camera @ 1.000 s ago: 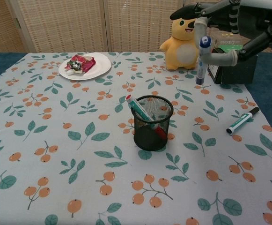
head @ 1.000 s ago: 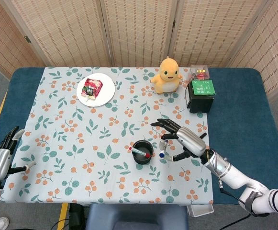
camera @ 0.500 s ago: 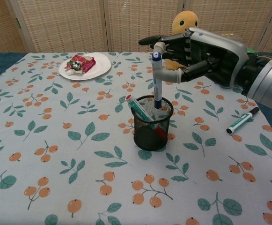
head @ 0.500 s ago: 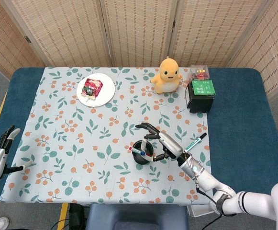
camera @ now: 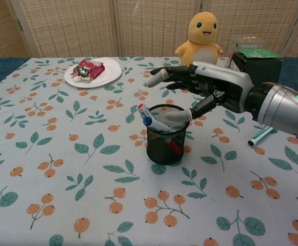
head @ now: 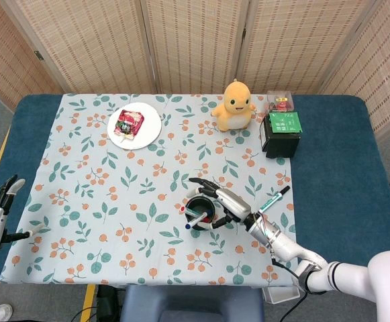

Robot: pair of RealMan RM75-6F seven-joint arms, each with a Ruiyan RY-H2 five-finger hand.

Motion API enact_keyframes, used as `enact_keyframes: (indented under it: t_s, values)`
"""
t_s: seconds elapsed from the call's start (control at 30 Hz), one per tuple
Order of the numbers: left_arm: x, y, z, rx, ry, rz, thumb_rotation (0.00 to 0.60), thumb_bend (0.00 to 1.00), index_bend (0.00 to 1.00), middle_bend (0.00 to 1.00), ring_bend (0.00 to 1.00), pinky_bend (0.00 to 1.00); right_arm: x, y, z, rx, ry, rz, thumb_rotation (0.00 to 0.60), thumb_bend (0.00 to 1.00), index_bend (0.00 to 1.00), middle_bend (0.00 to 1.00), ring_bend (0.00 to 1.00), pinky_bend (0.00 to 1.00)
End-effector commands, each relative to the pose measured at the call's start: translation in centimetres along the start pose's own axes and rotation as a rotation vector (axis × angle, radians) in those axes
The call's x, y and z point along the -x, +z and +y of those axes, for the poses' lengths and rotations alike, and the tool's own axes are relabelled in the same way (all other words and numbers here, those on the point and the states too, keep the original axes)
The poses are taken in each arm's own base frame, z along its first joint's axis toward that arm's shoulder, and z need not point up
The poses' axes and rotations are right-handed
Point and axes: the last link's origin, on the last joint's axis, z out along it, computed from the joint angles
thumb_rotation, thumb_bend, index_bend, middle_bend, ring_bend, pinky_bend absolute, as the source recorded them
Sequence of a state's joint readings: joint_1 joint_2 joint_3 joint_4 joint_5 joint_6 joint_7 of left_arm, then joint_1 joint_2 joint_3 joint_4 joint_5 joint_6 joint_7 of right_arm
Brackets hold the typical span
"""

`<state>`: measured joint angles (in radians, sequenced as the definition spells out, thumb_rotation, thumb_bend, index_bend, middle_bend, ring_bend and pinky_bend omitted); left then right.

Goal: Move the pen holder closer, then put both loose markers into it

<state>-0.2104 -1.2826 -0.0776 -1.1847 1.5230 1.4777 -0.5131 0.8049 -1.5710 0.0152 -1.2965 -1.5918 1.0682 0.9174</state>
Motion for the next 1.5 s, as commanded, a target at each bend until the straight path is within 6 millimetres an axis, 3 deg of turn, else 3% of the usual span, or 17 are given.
enact_keyframes:
  t_s: [0.03,0.17,0.27,0.4,0.5,0.67,0.87,1.1,1.5]
  values:
    - [0.0,0.0,0.0,0.001,0.000,0.001,0.600,0.05,0.00,0.00,0.00,0.20,-0.6,-0.3,-0.1,-0.001,-0.009,-0.010,0.600,0.16,0.00,0.00,0.00,0.00]
    - [0.0,-0.1,0.0,0.000,0.003,0.002,0.600,0.05,0.00,0.00,0.00,0.20,-2.5,-1.3,-0.5,-0.010,-0.039,-0.009,0.600,0.14,0.00,0.00,0.00,0.00]
    - [0.1,0.0,0.0,-0.004,0.007,0.002,0.600,0.05,0.00,0.00,0.00,0.20,-5.1,-2.6,-1.0,-0.004,-0.123,-0.017,0.600,0.13,0.00,0.00,0.00,0.00]
    - [0.1,0.1,0.0,-0.009,0.014,0.001,0.600,0.05,0.00,0.00,0.00,0.20,-9.1,-5.0,-0.8,0.050,-0.385,-0.032,0.600,0.13,0.06,0.00,0.00,0.00]
    - [0.3,0.2,-0.1,-0.013,0.023,-0.003,0.600,0.05,0.00,0.00,0.00,0.20,-11.0,-6.7,-0.6,0.090,-0.566,-0.053,0.600,0.13,0.18,0.00,0.00,0.00]
    - [0.7,0.3,0.0,-0.017,0.034,-0.014,0.600,0.05,0.00,0.00,0.00,0.20,-13.3,-9.4,0.2,0.159,-0.890,-0.090,0.600,0.14,0.24,0.00,0.00,0.00]
    - [1.3,0.4,0.1,-0.020,0.040,-0.029,0.600,0.05,0.00,0.00,0.00,0.20,-13.9,-11.7,1.7,0.192,-1.141,-0.129,0.600,0.15,0.27,0.00,0.00,0.00]
    - [1.4,0.4,0.2,-0.021,0.042,-0.031,0.600,0.05,0.00,0.00,0.00,0.20,-13.3,-13.1,3.6,0.191,-1.279,-0.203,0.600,0.16,0.32,0.00,0.00,0.00]
    - [1.3,0.3,0.2,-0.020,0.035,-0.029,0.600,0.05,0.00,0.00,0.00,0.20,-10.7,-11.9,6.0,0.127,-1.156,-0.156,0.600,0.22,0.46,0.00,0.00,0.00]
